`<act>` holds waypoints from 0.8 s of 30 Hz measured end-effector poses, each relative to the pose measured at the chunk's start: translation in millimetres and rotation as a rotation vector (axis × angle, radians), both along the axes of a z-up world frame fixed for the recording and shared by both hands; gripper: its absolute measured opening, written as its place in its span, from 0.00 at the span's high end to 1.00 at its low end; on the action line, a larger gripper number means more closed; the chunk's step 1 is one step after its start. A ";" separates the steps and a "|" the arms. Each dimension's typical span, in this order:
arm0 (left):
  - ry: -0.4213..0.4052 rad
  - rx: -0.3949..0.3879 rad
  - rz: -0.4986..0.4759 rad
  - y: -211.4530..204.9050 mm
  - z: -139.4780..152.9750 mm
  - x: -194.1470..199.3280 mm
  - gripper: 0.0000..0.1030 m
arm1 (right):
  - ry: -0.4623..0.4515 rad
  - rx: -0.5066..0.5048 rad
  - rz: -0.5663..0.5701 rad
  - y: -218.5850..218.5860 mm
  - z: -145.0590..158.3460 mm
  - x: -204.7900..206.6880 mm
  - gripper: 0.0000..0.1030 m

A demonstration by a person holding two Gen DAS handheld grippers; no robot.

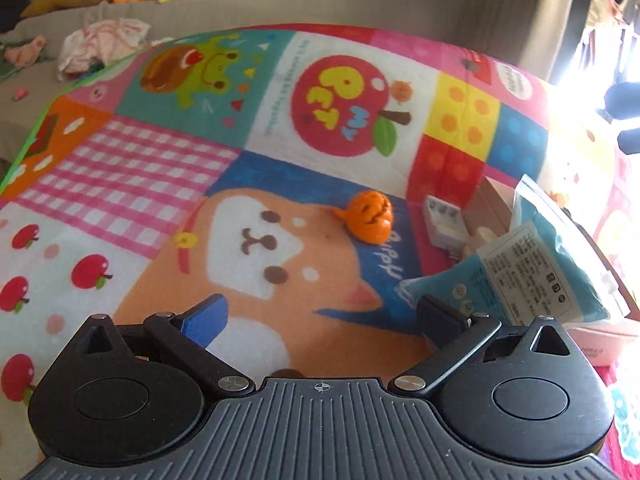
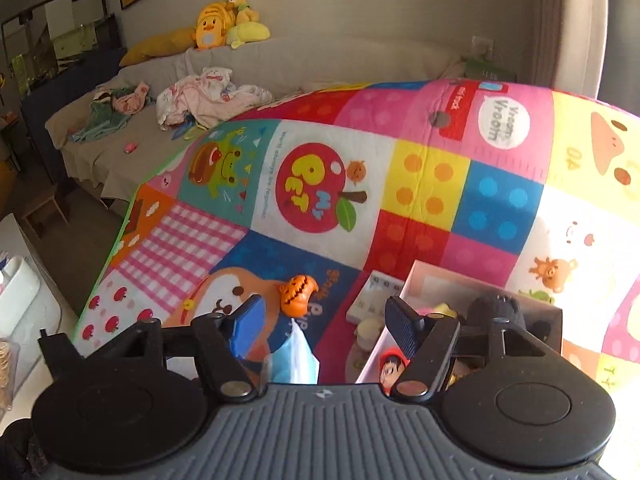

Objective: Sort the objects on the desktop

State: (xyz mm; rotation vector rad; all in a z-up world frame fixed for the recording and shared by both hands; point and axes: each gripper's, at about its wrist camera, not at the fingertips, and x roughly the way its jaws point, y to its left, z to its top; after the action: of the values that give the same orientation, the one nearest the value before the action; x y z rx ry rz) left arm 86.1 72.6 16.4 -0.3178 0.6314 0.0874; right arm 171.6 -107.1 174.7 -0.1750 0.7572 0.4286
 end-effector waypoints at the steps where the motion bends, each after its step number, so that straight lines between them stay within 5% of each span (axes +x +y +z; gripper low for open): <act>1: -0.002 -0.004 0.011 3.1 0.2 -0.1 0.00 | 0.021 -0.029 -0.002 7.5 -7.2 11.1 0.56; 3: -0.006 0.003 0.006 3.5 -0.6 0.7 0.00 | 0.079 -0.096 -0.022 25.2 -30.9 40.3 0.70; 8: -0.021 0.021 -0.074 -8.3 -1.5 -2.1 0.00 | 0.109 -0.306 -0.082 55.0 -93.6 88.0 0.77; 13: -0.023 0.025 -0.077 -8.3 -1.0 -1.6 0.00 | 0.173 -0.406 -0.102 62.4 -127.4 97.7 0.78; 21: -0.037 -0.016 0.094 22.3 2.8 -2.3 0.00 | 0.338 -0.327 0.092 58.7 -123.5 46.1 0.84; 24: -0.026 -0.018 0.107 25.5 1.6 -0.7 0.00 | 0.288 -0.250 0.127 46.6 -95.1 25.7 0.84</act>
State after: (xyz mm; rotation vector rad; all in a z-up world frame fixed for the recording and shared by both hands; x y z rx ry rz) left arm 85.5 98.0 18.0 -0.3701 0.5894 0.1801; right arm 197.4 -60.4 79.6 -0.4035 1.0871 0.4847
